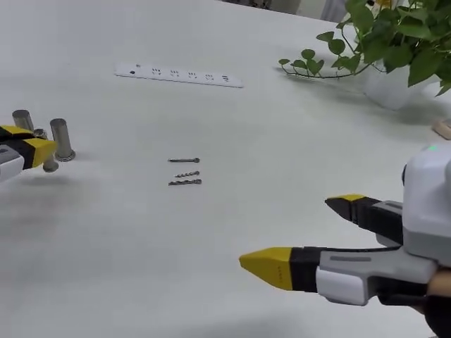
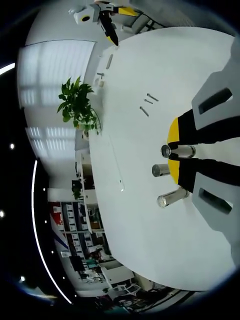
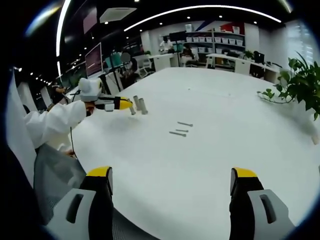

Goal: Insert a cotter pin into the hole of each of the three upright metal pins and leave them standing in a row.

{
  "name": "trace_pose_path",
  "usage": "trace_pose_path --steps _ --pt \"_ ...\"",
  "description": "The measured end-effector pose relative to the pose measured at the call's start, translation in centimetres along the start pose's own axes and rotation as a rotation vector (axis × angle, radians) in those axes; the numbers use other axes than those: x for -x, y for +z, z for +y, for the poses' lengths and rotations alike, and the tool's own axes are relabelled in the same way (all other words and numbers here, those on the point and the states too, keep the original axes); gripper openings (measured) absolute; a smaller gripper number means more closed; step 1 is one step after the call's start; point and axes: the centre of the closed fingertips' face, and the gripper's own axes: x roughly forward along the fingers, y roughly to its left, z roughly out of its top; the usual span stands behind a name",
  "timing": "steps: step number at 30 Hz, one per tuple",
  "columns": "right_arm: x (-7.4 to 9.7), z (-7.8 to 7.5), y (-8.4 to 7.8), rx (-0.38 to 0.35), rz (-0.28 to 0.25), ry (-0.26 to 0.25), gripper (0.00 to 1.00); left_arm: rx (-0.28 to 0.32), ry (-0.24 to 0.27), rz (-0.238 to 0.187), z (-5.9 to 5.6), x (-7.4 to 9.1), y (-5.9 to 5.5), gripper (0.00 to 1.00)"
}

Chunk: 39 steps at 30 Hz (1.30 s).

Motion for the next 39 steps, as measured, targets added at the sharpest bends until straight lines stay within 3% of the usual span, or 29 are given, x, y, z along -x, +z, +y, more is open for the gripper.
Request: trace_pose_path --steps 6,13,21,26,32,39 --pt "0.1 0.0 0.1 -0.002 -0.019 0.006 0.96 -0.050 -0.036 0.031 -2.3 0.4 0.4 0.05" --pt "0.5 -0.2 -0.1 -0.009 -0.042 0.007 0.96 -0.064 -0.084 0.018 -5.0 1.1 1.1 0.05" --pt "1.0 -1.0 -0.6 -0.031 -0.061 -0.004 0.96 -0.050 -0.092 0.026 -6.3 1.9 1.1 0.05" --pt "1.1 -1.2 -0.6 -0.041 -0.077 -0.008 0.96 -0.005 -0.095 0.012 -7.3 2.1 1.1 0.05" --pt "1.2 -1.3 -0.4 -0.041 -0.090 -0.014 0.96 0.006 -0.113 0.010 -9.3 1.7 1.0 0.05" --pt "1.2 -1.4 -0.6 -0.034 -0.085 -0.023 0.96 -0.018 -0.183 0.032 -12.3 0.8 0.5 0.05"
